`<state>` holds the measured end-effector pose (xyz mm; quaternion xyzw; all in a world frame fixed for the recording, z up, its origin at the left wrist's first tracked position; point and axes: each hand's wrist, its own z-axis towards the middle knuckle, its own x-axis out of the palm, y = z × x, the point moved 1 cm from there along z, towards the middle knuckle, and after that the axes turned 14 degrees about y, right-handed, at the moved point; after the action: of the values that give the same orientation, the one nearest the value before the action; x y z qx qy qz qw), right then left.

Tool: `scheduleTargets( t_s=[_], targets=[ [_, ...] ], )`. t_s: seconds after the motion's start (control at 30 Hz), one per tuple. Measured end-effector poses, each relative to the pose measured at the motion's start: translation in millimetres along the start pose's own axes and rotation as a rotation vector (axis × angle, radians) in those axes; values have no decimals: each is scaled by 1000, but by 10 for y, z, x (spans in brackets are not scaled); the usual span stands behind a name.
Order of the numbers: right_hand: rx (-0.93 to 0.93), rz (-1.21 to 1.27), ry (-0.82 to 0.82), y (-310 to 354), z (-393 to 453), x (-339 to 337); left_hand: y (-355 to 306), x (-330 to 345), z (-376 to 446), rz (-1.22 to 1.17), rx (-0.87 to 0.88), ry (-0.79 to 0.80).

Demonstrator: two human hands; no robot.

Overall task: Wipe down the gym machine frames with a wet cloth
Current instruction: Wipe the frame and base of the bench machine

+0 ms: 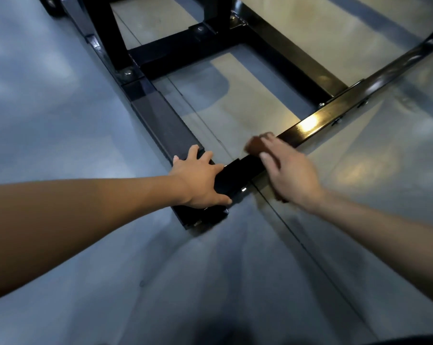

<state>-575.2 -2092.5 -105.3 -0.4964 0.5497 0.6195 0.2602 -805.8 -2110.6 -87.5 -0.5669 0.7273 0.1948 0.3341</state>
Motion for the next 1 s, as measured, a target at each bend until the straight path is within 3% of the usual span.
scheduleTargets(
  t_s=[0.1,0.17,0.23,0.3,0.37,0.43,0.53,0.63,0.7,0.83,0.9,1.0],
  targets=[
    [-278,-59,131,268,-296,341,20,0,8,-21,13,-9],
    [-394,-147,141,99,-246,218,16,-9,5,-3,5,3],
    [-266,-176,45,-244,-25,-54,12,-17,-7,13,-7,11],
    [46,-152,-53,-606,197,-343,12,-15,-13,-1,-9,11],
    [215,-135,-87,-692,295,-420,4,-12,-5,-23,-4,10],
    [185,-114,-112,-454,233,-227,-6,-1,11,-31,-2,10],
    [-61,-114,-68,-56,-90,181,-1,32,26,-26,-11,4],
    [-252,-323,15,-202,-106,116,5,41,22,-34,-9,4],
    [-192,-372,9,-535,114,-114,15,34,16,-25,-13,1],
    [224,-253,-97,-1002,416,-467,16,28,13,-24,-18,2],
    [207,-201,-116,-729,362,-347,10,24,24,-25,-15,3],
    [-24,-113,-92,-297,56,-34,4,10,42,-24,-21,10]
  ],
)
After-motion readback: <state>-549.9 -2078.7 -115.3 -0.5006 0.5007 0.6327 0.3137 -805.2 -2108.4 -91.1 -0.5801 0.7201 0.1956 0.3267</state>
